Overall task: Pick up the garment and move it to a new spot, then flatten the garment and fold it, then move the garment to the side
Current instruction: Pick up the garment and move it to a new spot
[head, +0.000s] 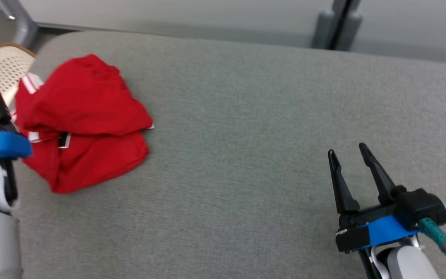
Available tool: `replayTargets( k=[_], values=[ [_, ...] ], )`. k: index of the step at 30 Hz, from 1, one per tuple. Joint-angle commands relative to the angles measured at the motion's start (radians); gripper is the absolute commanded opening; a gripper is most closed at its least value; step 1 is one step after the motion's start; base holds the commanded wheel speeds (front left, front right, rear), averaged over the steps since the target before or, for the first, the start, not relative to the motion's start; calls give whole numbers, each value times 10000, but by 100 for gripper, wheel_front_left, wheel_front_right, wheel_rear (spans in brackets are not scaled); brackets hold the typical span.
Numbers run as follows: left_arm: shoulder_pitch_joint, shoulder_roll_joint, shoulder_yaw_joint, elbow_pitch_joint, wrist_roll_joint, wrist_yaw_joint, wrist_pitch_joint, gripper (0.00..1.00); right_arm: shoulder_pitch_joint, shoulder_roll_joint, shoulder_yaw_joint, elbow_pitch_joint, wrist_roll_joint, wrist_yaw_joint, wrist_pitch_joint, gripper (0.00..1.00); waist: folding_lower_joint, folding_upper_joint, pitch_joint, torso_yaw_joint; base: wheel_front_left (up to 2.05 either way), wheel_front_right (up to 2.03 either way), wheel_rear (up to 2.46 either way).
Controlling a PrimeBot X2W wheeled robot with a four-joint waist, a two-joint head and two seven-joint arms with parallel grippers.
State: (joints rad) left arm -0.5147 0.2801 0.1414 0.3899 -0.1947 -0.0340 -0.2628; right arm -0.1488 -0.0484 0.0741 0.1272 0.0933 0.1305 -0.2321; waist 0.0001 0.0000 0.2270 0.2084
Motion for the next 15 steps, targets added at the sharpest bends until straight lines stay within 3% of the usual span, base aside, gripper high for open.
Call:
replayTargets(
  k=[1, 8, 15],
  values=[
    [-471, 203, 16, 292, -6, -83, -1, 100, -180, -33, -71, -224, -124, 5, 68, 100, -1, 0, 901, -780, 0, 0, 0],
    [-1949, 946, -345, 2251, 17, -532, 364, 100, -241, -33, -221, -1007, -307, 5, 371, 100, -1, 0, 1673, -1135, 0, 0, 0],
    [-2597, 1248, -946, 4378, -244, -896, 1170, 100, -311, -33, -215, -1393, -297, 5, 573, 100, -1, 0, 1769, -1239, 0, 0, 0]
  ],
)
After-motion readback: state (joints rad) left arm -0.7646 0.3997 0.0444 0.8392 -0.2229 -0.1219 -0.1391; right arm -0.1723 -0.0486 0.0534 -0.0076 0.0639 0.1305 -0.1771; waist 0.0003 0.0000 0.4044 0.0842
